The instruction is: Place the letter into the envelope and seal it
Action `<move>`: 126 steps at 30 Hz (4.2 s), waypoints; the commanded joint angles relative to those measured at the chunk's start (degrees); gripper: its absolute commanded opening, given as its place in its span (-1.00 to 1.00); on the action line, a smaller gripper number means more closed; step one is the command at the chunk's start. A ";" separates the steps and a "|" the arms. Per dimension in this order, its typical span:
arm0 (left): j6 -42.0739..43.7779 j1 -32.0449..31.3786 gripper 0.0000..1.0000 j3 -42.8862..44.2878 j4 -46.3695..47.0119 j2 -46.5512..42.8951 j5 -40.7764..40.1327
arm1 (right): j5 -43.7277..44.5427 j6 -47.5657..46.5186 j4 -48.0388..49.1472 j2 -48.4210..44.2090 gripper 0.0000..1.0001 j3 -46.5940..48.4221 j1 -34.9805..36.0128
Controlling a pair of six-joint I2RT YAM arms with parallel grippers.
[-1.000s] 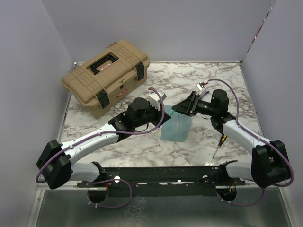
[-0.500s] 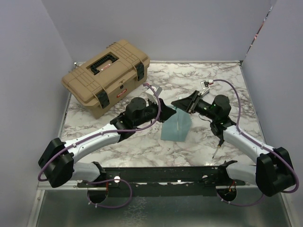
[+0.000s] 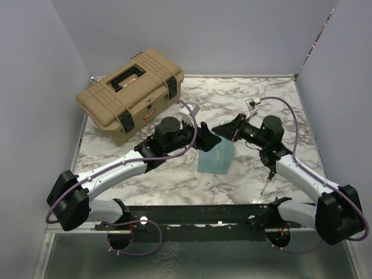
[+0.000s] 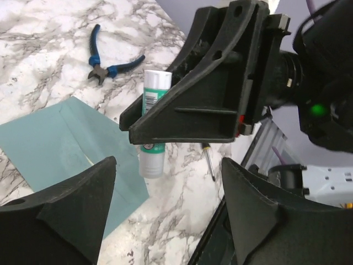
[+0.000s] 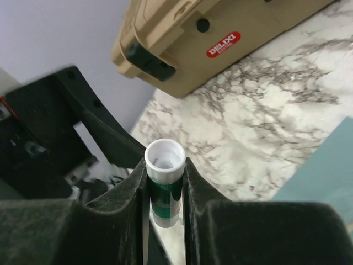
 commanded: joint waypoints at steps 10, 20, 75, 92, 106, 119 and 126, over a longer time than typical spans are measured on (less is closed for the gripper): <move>-5.66 7.97 0.59 9.12 -10.82 -0.86 16.96 | -22.54 -41.34 -21.29 3.76 -0.99 13.16 0.25; -9.09 8.22 0.32 17.32 -25.76 8.18 22.13 | -16.56 -51.05 -29.06 4.00 -0.99 14.91 1.40; -11.85 11.59 -0.04 13.50 -30.02 17.75 31.52 | -3.25 -57.75 -35.41 9.38 -0.99 16.65 10.65; -7.16 14.55 -1.00 14.51 -34.69 17.40 31.42 | 4.54 -54.34 -37.12 8.57 0.08 16.23 11.37; -10.78 23.13 -1.00 15.37 -33.07 15.55 32.13 | 7.92 -25.19 -16.33 -0.46 0.46 2.80 11.33; -15.64 23.88 -1.00 14.68 -32.00 13.64 37.52 | 4.05 -22.93 -2.55 3.62 0.48 -1.15 11.34; -16.15 23.85 -1.00 14.20 -31.81 13.58 38.30 | 1.66 -30.26 -8.75 8.21 0.48 3.45 11.37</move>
